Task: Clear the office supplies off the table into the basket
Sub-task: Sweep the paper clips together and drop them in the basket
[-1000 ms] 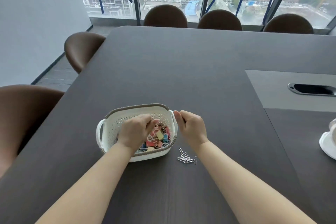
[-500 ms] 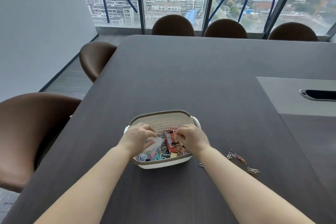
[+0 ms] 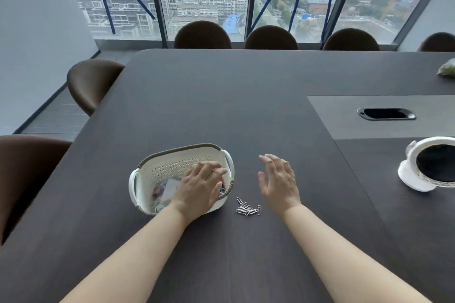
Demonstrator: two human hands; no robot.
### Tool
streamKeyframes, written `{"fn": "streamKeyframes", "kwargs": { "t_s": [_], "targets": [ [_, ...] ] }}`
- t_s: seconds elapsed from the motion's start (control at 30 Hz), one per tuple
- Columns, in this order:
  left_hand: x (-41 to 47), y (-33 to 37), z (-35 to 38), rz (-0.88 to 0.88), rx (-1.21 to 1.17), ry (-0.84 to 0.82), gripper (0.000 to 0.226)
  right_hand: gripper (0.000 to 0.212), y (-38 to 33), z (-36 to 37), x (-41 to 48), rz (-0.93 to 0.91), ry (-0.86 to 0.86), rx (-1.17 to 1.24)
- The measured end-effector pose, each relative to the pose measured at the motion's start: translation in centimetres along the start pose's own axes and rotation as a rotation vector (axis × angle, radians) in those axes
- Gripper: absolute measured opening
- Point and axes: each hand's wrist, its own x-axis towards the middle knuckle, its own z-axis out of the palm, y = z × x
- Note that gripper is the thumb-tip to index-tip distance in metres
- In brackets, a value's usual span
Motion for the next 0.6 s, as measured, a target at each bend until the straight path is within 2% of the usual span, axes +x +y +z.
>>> {"fn": "streamKeyframes", "kwargs": {
  "t_s": [0.07, 0.2, 0.27, 0.4, 0.47, 0.6],
  "targets": [
    [0.6, 2.7, 1.7, 0.101, -0.052, 0.031, 0.032, 0.046, 3.0, -0.9, -1.1, 0.099, -0.05, -0.031],
    [0.4, 6.7, 6.6, 0.156, -0.138, -0.141, 0.036, 0.053, 8.5, -1.5, -3.9, 0.284, -0.225, -0.046],
    [-0.3, 7.8, 9.1, 0.062, -0.128, -0.334, 0.043, 0.055, 10.8, -1.2, -5.3, 0.358, -0.323, -0.073],
    [-2.3, 8.7, 12.7, -0.277, -0.088, -0.624, 0.091, 0.06, 13.9, 0.4, -7.3, 0.389, -0.507, -0.129],
    [-2.8, 9.1, 13.7, -0.364, -0.085, -0.661, 0.098, 0.067, 14.3, 1.4, -7.7, 0.352, -0.579, -0.179],
    [-2.5, 9.3, 15.1, -0.394, -0.004, -0.717, 0.1, 0.075, 14.1, 3.8, -7.0, 0.263, -0.622, -0.26]
  ]
}}
